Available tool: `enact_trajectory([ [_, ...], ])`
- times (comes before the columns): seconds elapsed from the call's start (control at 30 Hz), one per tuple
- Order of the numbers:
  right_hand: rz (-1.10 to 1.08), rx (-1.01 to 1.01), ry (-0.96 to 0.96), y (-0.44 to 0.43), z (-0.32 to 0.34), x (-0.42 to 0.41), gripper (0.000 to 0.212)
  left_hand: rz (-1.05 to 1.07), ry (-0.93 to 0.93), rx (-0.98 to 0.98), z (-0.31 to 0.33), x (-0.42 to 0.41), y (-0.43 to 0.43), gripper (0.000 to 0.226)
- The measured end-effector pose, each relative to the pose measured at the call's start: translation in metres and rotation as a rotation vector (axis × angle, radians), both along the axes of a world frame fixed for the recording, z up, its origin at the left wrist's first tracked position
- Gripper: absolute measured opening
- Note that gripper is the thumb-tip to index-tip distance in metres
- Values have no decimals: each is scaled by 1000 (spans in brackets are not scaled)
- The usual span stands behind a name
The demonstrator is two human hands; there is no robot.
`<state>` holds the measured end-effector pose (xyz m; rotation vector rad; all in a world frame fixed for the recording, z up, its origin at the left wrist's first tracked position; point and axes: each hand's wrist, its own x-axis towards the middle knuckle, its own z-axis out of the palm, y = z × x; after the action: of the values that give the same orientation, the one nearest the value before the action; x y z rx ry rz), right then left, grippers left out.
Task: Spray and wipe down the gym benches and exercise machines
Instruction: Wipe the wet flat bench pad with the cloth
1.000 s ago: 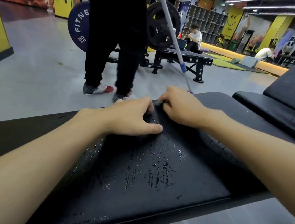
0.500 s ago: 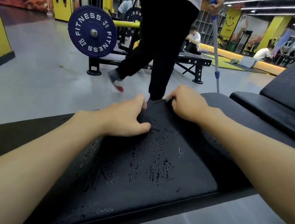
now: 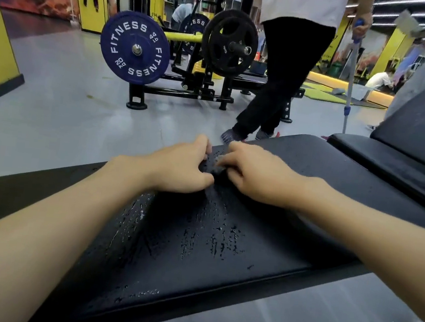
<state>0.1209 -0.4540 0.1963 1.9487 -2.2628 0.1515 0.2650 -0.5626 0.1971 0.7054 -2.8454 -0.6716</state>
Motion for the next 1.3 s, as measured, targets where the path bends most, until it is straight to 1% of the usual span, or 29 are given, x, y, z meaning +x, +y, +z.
enact_trajectory([
  [0.07, -143, -44, 0, 3, 10, -26, 34, -2, -21, 17, 1, 2, 1, 59],
  [0.1, -228, -78, -10, 4, 12, -33, 33, -11, -33, 19, 2, 2, 3, 56],
  [0.13, -267, -100, -2, 3, 9, -33, 31, -23, -39, 12, 2, 2, 4, 52],
  [0.17, -246, -94, 26, 3, 5, -23, 28, -34, -45, 2, 1, 1, 5, 48],
  [0.2, -178, -70, 43, 4, 1, -8, 28, -45, -43, -7, 0, 1, 6, 47],
  [0.27, -12, -33, -3, 12, -8, 15, 28, -56, -36, -17, 0, 0, 8, 47],
  [0.3, 10, -30, -12, 16, -6, 15, 28, -58, -34, -20, 1, 1, 8, 47],
  [0.33, -27, -38, -11, 18, -2, 7, 30, -63, -36, -22, 1, 2, 9, 47],
  [0.43, -251, -121, -19, 16, 4, -18, 33, -75, -63, -34, 2, 4, 11, 44],
  [0.47, -259, -129, 0, 16, 2, -11, 31, -76, -76, -36, 2, 4, 12, 42],
  [0.5, -205, -119, 20, 17, -2, 3, 29, -77, -88, -38, 3, 5, 14, 40],
  [0.57, -11, -67, -3, 26, -11, 31, 30, -80, -94, -42, 5, 4, 17, 36],
  [0.6, 38, -48, -13, 31, -10, 36, 31, -76, -88, -43, 6, 4, 18, 35],
  [0.63, 22, -43, 1, 35, -7, 29, 33, -69, -82, -46, 7, 5, 20, 32],
  [0.7, -152, -75, -14, 35, 3, 1, 35, -49, -73, -67, 8, 5, 22, 29],
  [0.73, -230, -104, -26, 37, 6, -6, 35, -49, -78, -82, 10, 6, 23, 30],
  [0.77, -257, -127, -25, 38, 6, -4, 34, -53, -90, -99, 10, 6, 24, 31],
  [0.8, -219, -128, -6, 40, 3, 6, 32, -57, -109, -114, 11, 6, 25, 33],
  [0.9, 36, -54, -13, 55, -7, 43, 31, -76, -158, -144, 10, 4, 26, 41],
  [0.93, 50, -30, -7, 60, -5, 43, 32, -80, -171, -149, 10, 3, 25, 43],
  [0.97, 9, -27, 2, 61, -2, 32, 33, -81, -184, -152, 9, 4, 25, 46],
  [1.07, -223, -88, -4, 61, 7, 6, 33, -81, -216, -153, 9, 6, 26, 57],
  [1.1, -234, -98, 13, 61, 6, 12, 31, -81, -222, -155, 10, 7, 27, 60],
  [1.17, -109, -70, 58, 65, -2, 40, 29, -82, -228, -152, 10, 8, 28, 65],
  [1.23, 44, -16, 23, 78, -7, 62, 31, -85, -239, -151, 10, 8, 29, 71],
  [1.27, 37, 4, 25, 81, -3, 57, 32, -85, -247, -149, 10, 9, 30, 75],
  [1.3, -29, 5, 26, 81, 1, 44, 33, -82, -254, -141, 10, 10, 30, 78],
])
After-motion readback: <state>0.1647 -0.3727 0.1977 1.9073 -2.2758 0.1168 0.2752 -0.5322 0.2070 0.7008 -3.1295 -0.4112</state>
